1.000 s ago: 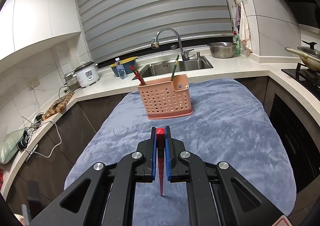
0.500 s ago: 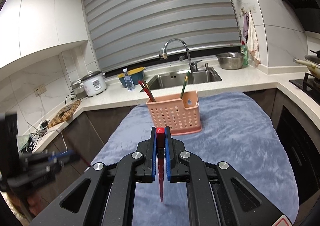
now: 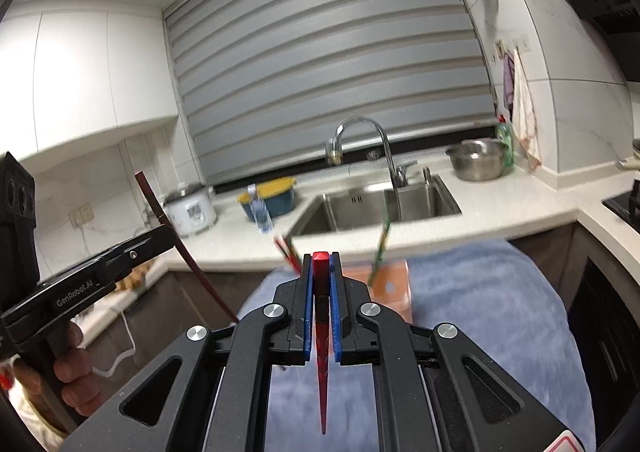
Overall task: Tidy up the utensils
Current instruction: 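Lower both chopsticks tip-first into the pink holder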
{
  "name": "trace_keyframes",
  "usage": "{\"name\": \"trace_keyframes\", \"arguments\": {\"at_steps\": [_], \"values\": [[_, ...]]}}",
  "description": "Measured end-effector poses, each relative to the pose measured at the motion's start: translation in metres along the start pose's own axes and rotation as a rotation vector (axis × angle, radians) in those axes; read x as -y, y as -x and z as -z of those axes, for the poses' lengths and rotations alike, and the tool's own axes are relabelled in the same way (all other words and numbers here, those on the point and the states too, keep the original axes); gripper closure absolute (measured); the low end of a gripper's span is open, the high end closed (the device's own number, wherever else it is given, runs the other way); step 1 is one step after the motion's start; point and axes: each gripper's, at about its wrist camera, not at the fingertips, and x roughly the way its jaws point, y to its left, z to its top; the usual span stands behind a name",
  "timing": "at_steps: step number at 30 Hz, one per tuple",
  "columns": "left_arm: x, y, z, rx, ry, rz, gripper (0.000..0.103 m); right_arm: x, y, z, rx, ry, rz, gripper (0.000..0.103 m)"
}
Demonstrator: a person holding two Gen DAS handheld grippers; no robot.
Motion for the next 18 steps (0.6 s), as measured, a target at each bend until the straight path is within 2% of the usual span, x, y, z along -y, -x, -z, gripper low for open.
{"name": "trace_keyframes", "arguments": {"at_steps": [4,8,14,18], "values": [[-0.01,-0.029,-0.029,0.047,-0.002,-0.013,0.097,0.004,-0.033,-0.046,0.066,-0.017,0.001,0.096],[-0.024,-0.063,-0.043,0.061,0.003,-0.044,0.097,0.015,-0.066,-0.077,0.116,-0.062,-0.001,0.096],[-0.047,-0.115,-0.034,0.009,0.013,-0.083,0.096,0.035,-0.112,-0.092,0.14,-0.106,0.044,0.096],[-0.059,-0.14,-0.015,-0.034,0.027,-0.092,0.096,0.046,-0.14,-0.084,0.102,-0.112,0.071,0.096]]}}
